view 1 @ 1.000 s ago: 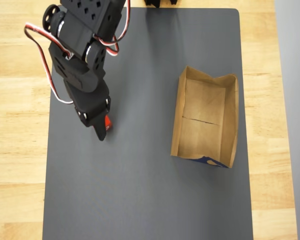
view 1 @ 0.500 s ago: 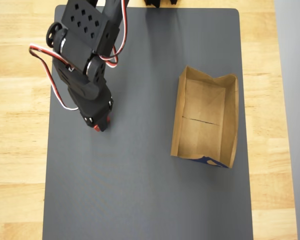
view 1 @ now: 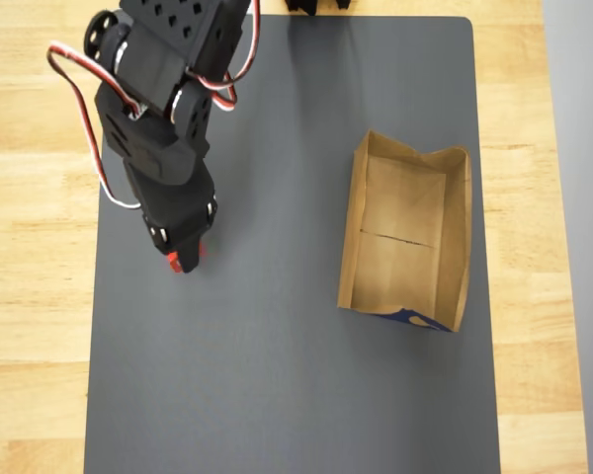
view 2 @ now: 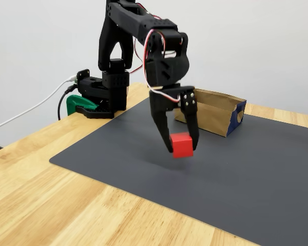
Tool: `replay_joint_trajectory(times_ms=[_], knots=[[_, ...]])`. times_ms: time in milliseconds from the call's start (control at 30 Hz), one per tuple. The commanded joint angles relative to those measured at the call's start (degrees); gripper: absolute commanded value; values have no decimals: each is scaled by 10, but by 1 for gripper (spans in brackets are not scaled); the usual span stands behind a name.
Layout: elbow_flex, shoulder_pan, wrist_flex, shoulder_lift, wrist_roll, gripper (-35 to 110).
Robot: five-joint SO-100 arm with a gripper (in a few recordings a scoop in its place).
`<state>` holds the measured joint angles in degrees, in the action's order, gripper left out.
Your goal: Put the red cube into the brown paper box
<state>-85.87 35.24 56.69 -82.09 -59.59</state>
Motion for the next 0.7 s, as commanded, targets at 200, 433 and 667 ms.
replay_joint_trajectory(times_ms=[200,433,667], knots=[[-153,-85,-54,-274,119,0],[-310,-216,-83,-511,209,1],[-401,-362,-36,-650,273,0]])
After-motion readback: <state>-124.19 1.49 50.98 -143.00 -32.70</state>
